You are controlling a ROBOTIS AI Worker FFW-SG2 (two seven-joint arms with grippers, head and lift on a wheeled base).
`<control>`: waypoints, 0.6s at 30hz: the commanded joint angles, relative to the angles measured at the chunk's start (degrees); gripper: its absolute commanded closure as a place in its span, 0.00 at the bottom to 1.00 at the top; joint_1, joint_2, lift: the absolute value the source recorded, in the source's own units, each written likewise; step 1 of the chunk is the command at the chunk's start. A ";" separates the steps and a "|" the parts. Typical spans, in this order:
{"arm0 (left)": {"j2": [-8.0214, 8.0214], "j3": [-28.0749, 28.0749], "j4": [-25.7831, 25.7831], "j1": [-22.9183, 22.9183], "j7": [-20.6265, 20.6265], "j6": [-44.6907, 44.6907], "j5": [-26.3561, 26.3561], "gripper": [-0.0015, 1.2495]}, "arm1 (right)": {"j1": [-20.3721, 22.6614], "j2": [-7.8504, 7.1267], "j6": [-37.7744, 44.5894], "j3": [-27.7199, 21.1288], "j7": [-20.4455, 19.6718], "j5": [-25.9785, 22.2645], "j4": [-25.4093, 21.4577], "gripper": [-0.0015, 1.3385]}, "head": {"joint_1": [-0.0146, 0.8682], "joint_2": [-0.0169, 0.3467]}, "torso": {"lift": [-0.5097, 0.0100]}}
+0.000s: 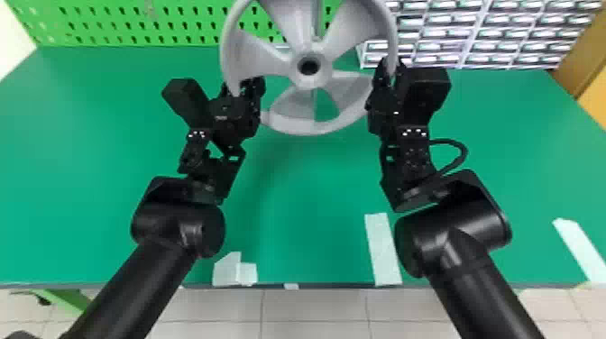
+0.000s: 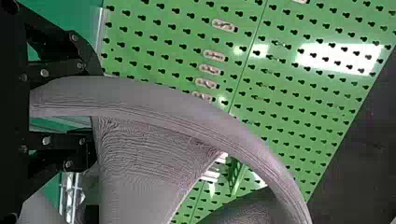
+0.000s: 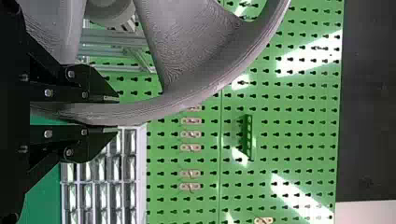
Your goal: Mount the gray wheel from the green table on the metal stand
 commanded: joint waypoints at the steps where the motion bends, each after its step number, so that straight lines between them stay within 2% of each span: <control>1: -0.09 -0.17 0.78 -0.40 -0.01 -0.69 -0.11 0.73 | -0.22 -0.09 0.00 -0.07 0.05 0.07 0.10 0.83 | 1.00 0.19 | 0.79; 18: -0.35 0.01 2.98 -1.37 -0.27 -1.22 -0.37 0.73 | -1.10 -0.09 0.00 0.11 0.05 0.16 1.16 0.83 | 1.00 0.19 | 0.79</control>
